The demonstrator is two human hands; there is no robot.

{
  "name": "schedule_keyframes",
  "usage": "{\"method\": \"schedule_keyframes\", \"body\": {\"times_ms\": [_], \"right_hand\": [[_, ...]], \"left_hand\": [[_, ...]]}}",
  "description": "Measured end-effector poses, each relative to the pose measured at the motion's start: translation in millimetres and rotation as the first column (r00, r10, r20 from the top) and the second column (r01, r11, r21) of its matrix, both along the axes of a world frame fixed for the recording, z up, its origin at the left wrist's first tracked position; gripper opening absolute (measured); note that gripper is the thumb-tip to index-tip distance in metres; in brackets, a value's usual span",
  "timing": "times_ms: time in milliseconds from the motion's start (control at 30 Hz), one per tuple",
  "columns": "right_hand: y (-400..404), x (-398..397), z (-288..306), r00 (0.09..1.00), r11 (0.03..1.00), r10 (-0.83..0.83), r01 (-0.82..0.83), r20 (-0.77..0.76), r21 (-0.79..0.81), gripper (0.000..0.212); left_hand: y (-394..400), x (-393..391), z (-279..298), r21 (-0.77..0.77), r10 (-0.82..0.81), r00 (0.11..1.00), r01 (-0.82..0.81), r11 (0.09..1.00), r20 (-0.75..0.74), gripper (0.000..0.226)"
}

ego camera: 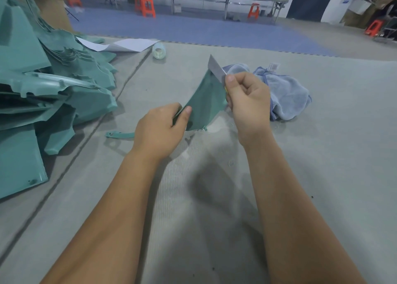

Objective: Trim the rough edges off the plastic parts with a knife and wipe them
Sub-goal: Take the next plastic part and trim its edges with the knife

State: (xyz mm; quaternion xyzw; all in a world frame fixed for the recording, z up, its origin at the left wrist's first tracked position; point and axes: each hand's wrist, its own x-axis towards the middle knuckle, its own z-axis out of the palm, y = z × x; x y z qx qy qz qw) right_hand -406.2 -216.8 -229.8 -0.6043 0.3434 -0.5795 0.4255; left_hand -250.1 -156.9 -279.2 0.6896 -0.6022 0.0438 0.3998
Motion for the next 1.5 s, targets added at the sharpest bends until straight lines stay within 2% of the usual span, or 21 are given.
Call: {"method": "schedule_keyframes", "body": {"times_ms": [67, 133, 233, 333, 467, 600, 700, 800, 933, 1400, 1433, 1500], "right_hand": [[1, 0, 0, 0.999, 0.999, 0.038, -0.038, -0.002, -0.036, 0.022], [3, 2, -2, 0.993, 0.993, 0.089, -0.094, -0.074, -0.067, 0.021], [6, 7, -9, 0.980, 0.991, 0.107, -0.119, -0.166, -0.064, 0.025], [6, 8, -14, 0.984, 0.994, 0.096, -0.103, -0.151, -0.044, 0.025], [8, 10, -16, 0.971, 0.983, 0.175, -0.182, -0.161, -0.028, 0.025], [9, 13, -18, 0.952, 0.979, 0.204, -0.204, -0.230, 0.023, 0.029], [9, 13, -21, 0.929, 0.972, 0.234, -0.224, -0.288, 0.067, 0.032], [8, 13, -22, 0.923, 0.984, 0.180, -0.172, -0.339, 0.053, 0.030], [6, 14, -20, 0.927, 0.996, 0.086, -0.094, -0.366, -0.003, 0.034], [6, 18, -22, 0.929, 0.994, 0.019, -0.057, -0.370, -0.092, 0.030], [6, 19, -20, 0.942, 0.996, 0.014, -0.042, -0.334, -0.077, 0.031], [0, 13, -14, 0.987, 0.999, -0.049, 0.050, -0.153, 0.000, 0.029]], "left_hand": [[-1, 0, 0, -0.003, 0.045, 0.999, -0.045, 0.999, -0.009, 0.041], [-1, 0, 0, -0.006, 0.050, 0.998, -0.051, 0.999, -0.029, 0.033], [2, 1, 2, -0.004, -0.063, 0.995, 0.063, 0.998, -0.081, 0.017], [3, 3, 2, -0.028, -0.150, 0.987, 0.149, 0.988, -0.047, 0.027], [1, 7, 0, 0.012, -0.031, 1.000, 0.031, 0.999, -0.001, 0.033], [-1, 5, 0, 0.073, 0.001, 0.990, 0.009, 0.997, -0.138, 0.039], [-3, 5, 0, 0.073, -0.009, 0.985, 0.022, 0.997, -0.172, 0.044], [-3, 6, -2, 0.045, -0.039, 0.980, 0.048, 0.998, -0.194, 0.040], [-3, 6, -5, 0.058, 0.001, 0.981, 0.011, 0.998, -0.196, 0.040], [0, 5, -4, 0.065, 0.025, 0.982, -0.013, 0.998, -0.185, 0.048], [0, 5, -4, 0.066, 0.026, 0.983, -0.014, 0.998, -0.183, 0.047], [1, 4, -3, 0.071, 0.000, 0.986, 0.012, 0.997, -0.164, 0.043]]}}
